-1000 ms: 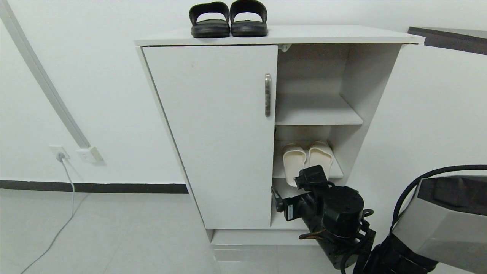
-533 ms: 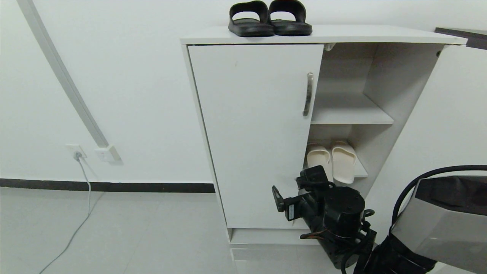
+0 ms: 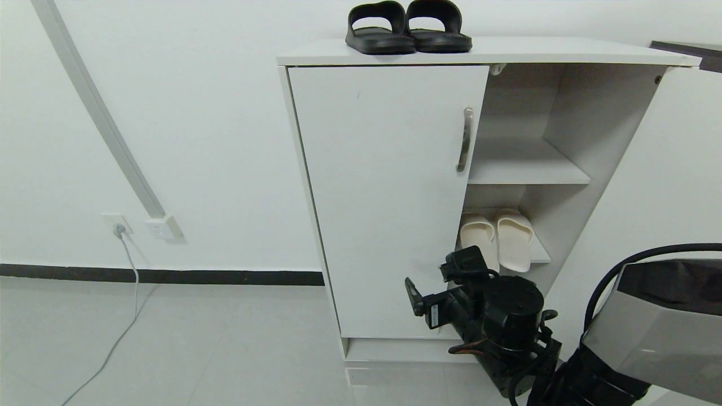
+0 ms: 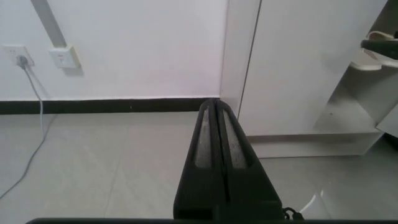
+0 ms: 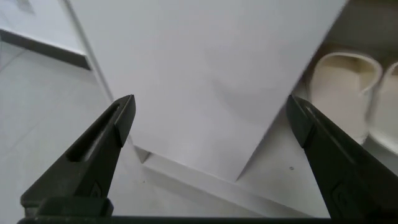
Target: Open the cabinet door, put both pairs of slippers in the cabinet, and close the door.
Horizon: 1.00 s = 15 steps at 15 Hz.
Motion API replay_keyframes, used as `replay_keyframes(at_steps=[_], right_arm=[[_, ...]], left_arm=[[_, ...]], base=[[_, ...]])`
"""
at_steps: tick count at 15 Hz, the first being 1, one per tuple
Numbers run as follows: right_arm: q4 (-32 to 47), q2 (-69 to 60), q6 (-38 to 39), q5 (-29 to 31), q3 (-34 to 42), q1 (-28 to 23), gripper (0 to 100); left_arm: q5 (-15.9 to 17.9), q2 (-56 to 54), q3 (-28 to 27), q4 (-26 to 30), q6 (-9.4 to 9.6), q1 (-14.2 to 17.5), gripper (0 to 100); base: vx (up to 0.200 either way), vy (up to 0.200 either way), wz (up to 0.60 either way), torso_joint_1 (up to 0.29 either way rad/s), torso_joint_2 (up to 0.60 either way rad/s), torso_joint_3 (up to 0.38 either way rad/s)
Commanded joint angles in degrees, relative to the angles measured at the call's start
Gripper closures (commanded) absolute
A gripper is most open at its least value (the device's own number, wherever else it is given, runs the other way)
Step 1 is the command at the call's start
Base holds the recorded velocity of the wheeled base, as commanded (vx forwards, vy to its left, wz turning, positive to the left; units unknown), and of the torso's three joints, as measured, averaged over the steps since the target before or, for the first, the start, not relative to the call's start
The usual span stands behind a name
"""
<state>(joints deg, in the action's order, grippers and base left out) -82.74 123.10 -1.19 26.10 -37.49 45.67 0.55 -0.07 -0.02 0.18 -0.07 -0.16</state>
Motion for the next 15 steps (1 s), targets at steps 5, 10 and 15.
replay_keyframes(at_steps=[5,10,15], right_arm=[[-0.2,0.7,-0.6,-0.4,0.4,0.1,0],[-0.2,1.2,-0.5,-0.5,0.7,0.2,0],[-0.5,1.1,-0.5,-0.4,0.9,0.2,0]], left_arm=[[0.0,0.1,-0.1,0.0,-0.28,0.0,100],[0.1,0.1,-0.1,0.0,-0.01,0.0,100],[0.1,0.1,-0.1,0.0,-0.01,0.0,100]], base=[[0.0,0.0,0.0,0.0,0.0,0.0],[0.0,0.0,0.0,0.0,-0.04,-0.042],[0.0,0.0,0.0,0.028,-0.34,-0.349]])
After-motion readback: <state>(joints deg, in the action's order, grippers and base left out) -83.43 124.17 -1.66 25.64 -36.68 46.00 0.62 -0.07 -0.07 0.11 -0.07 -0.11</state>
